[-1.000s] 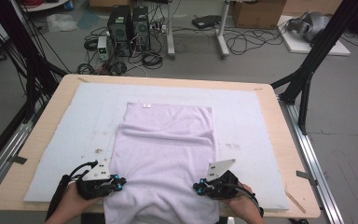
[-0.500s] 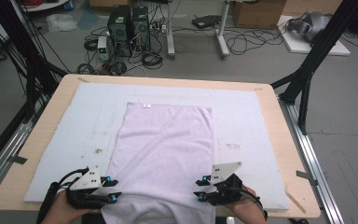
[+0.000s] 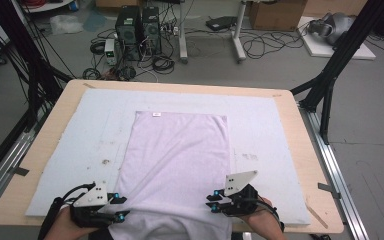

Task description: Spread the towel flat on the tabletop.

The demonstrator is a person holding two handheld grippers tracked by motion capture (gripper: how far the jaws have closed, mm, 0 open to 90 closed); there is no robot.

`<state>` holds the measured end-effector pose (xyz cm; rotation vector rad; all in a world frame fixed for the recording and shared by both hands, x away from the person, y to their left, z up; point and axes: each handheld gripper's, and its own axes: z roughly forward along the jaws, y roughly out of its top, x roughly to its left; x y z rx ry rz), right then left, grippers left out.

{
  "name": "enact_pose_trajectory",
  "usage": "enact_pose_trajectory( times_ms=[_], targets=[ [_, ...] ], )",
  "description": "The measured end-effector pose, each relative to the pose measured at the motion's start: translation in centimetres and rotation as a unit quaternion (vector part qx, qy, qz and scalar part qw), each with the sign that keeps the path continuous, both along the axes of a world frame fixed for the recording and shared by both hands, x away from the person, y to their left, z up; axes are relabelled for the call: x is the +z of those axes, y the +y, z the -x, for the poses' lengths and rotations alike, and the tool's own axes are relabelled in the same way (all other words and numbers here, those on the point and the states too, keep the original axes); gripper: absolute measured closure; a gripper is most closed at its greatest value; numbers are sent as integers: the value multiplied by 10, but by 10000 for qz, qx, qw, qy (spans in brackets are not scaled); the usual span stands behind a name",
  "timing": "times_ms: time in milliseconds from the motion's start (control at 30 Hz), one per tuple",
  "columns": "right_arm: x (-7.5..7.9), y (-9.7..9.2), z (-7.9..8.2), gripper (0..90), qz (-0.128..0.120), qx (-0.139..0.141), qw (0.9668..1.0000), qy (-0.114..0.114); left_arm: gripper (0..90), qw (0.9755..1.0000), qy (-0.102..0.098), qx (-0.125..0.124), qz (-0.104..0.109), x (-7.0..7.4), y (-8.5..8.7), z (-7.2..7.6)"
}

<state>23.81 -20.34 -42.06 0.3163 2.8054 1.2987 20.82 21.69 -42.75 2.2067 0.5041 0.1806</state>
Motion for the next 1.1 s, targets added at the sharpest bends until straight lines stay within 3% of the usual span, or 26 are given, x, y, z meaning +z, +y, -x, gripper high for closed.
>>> enact_pose_trajectory(
  times_ms=[67, 167, 333, 367, 400, 433, 500, 567, 733, 800, 900, 1000, 1100],
  targets=[
    [5, 11, 6, 659, -90, 125, 9998, -103, 555, 10000, 9, -40, 49, 3, -2, -4],
    [2, 25, 5, 618, 85, 199, 9996, -185, 564, 10000, 8, -31, 59, 3, -10, -13],
    [-14, 22, -25, 616, 490, -414, 9979, -72, 569, 9997, 133, 218, -20, -1, -17, -37],
    [-17, 21, -30, 633, 592, -532, 9968, -24, 579, 9994, 143, 299, -64, -4, -18, -41],
    [-18, 19, -34, 684, 525, -523, 9972, 101, 595, 9991, 178, 375, -132, -7, -19, -44],
    [-19, 18, -36, 720, 530, -529, 9972, 64, 627, 9986, 225, 407, -259, -11, -21, -47],
    [-18, 20, -38, 868, 544, -431, 9976, 63, 769, 9986, 41, 453, -266, -14, -22, -48],
    [-16, 22, -38, 881, 652, -371, 9972, 53, 863, 9985, 66, 422, -338, -12, -23, -51],
    [-3, 17, -51, 884, 715, -790, 9941, -221, 870, 9969, -249, 675, -310, -4, -28, -60],
    [1, 15, -59, 882, 691, -949, 9927, -278, 870, 9945, -438, 894, -311, -1, -31, -68],
    [1, 18, -71, 878, 772, -1114, 9898, -435, 868, 9920, -522, 1100, -340, -1, -36, -85],
    [-8, 21, -81, 871, 947, -1209, 9876, -325, 861, 9918, -394, 1138, -420, -9, -40, -98],
    [-9, 19, -82, 812, 870, -1260, 9876, -335, 789, 9919, -391, 1138, -397, -10, -38, -98]
  ],
)
